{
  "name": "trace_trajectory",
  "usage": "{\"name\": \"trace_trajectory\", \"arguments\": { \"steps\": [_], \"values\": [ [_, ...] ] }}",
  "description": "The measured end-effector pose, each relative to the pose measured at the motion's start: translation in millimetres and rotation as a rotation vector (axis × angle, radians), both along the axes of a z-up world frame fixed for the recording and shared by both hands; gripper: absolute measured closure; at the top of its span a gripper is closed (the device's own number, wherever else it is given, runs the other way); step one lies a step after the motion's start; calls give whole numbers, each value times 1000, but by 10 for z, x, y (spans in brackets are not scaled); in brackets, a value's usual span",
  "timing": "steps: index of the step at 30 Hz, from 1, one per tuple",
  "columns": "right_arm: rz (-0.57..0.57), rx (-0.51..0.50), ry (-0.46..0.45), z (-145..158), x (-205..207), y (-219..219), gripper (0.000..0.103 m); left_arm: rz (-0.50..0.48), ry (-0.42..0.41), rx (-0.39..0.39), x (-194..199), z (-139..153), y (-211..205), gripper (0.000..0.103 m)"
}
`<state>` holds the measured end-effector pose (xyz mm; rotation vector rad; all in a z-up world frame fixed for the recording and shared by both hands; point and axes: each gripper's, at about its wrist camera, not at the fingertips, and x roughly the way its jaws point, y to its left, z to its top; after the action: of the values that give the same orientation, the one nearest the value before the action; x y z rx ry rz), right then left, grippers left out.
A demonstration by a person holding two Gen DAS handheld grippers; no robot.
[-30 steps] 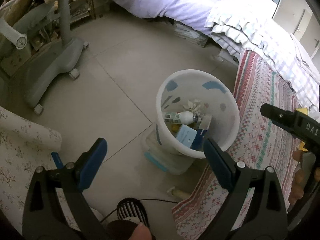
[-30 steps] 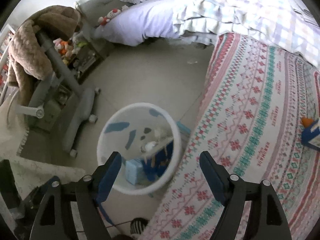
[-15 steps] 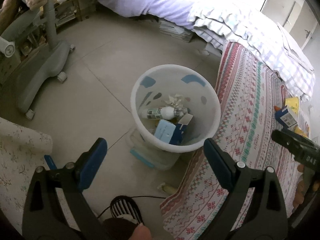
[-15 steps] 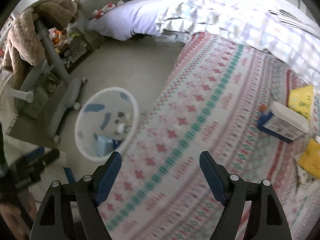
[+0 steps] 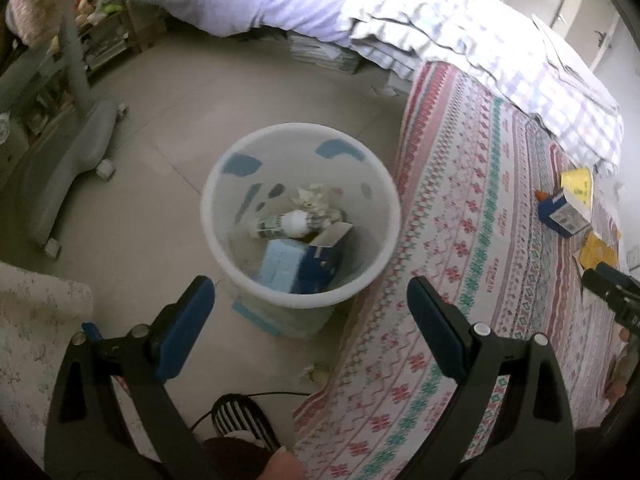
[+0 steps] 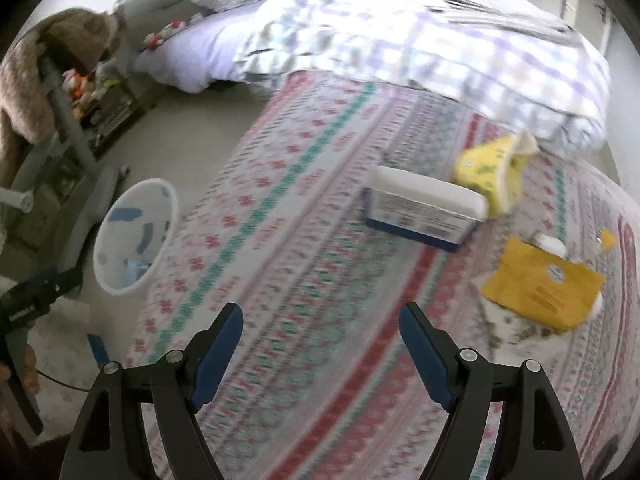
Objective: Collect trash
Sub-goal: 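Move both open tools back toward the trash on the bed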
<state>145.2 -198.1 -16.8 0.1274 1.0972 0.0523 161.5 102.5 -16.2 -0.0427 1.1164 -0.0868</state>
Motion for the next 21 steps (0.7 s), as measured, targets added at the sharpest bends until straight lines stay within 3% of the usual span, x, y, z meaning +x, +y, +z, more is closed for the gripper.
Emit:
{"name": "trace_trajectory", "arguments": {
  "steps": [15, 21],
  "values": [
    [-272, -69, 36, -130, -117, -1379, 21, -113, 2, 34, 120, -23, -838, 6],
    [-386, -9, 51, -241, -141, -1774, 21, -144, 10, 33, 162, -59, -1121, 6]
  ]
}}
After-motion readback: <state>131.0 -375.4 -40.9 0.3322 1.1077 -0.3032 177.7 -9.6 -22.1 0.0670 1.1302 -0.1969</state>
